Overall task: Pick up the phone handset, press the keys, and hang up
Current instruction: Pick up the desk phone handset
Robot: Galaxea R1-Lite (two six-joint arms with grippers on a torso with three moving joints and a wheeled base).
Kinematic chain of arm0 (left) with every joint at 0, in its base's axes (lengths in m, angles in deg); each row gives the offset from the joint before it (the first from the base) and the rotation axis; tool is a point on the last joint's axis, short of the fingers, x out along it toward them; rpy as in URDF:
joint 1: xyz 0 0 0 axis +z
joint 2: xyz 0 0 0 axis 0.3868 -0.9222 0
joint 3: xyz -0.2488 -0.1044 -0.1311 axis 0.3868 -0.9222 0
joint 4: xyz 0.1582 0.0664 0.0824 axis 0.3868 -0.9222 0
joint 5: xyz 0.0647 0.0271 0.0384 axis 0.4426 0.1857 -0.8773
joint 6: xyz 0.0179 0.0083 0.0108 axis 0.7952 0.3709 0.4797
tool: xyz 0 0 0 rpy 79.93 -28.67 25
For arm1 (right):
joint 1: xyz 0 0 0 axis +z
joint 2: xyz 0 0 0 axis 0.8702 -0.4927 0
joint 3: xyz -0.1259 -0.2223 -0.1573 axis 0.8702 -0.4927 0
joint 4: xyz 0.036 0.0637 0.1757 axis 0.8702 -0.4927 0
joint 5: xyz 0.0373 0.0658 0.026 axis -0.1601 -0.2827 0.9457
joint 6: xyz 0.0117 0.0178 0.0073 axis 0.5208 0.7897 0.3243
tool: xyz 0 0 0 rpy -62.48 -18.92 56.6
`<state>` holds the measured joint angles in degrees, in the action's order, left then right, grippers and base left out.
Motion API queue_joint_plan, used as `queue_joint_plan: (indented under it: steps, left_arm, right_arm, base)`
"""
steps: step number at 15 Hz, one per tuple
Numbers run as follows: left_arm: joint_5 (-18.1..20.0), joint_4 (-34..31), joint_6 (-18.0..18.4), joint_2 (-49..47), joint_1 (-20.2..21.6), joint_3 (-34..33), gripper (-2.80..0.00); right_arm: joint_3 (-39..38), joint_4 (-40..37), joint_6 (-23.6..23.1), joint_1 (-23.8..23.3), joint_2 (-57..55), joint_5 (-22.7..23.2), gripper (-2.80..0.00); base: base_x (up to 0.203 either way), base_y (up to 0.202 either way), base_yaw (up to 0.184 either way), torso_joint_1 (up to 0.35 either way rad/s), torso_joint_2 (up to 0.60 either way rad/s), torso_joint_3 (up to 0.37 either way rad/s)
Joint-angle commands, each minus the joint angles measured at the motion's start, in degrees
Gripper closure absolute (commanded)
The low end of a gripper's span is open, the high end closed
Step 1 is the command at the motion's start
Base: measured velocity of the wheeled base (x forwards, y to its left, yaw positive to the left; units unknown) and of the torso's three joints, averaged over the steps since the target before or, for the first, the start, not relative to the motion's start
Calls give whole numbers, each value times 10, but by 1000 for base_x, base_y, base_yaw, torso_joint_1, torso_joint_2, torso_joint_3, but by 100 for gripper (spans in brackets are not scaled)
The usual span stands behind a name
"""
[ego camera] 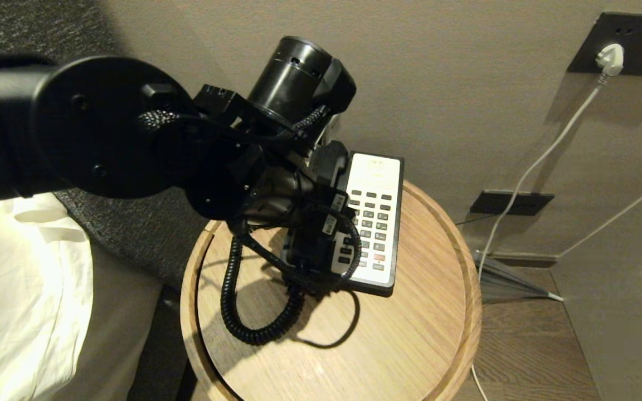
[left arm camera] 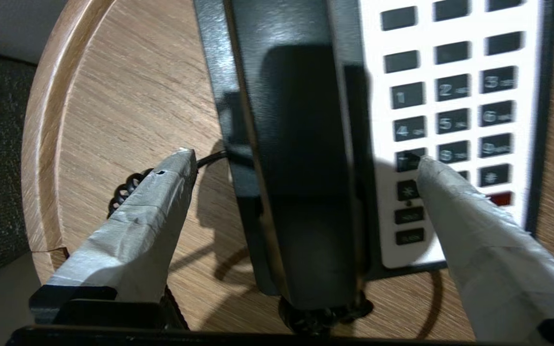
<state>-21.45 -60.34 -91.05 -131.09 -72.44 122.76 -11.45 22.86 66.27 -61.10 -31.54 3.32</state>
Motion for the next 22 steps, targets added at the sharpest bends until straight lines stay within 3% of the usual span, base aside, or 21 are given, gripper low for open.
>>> queue_joint_plan:
  steps: [1,16,17,22]
  left_arm:
    - [-1,-3,0,-1,5,-1,-280]
    - [0,-2,-7,-8,13,0,-280]
    - [0,-2,-8,-9,13,0,0]
    - [0,-1,-20,-14,14,2,0]
  right_arm:
    - [0,0,0,0,1,0,0]
    - [0,0,0,0,1,0,0]
    - [0,-1,0,0,1,0,0]
    - [0,0,0,0,1,0,0]
  base:
    - [0,0,0,0,0,0]
    - [0,0,0,0,0,0]
    - [0,0,0,0,0,0]
    - [0,0,0,0,0,0]
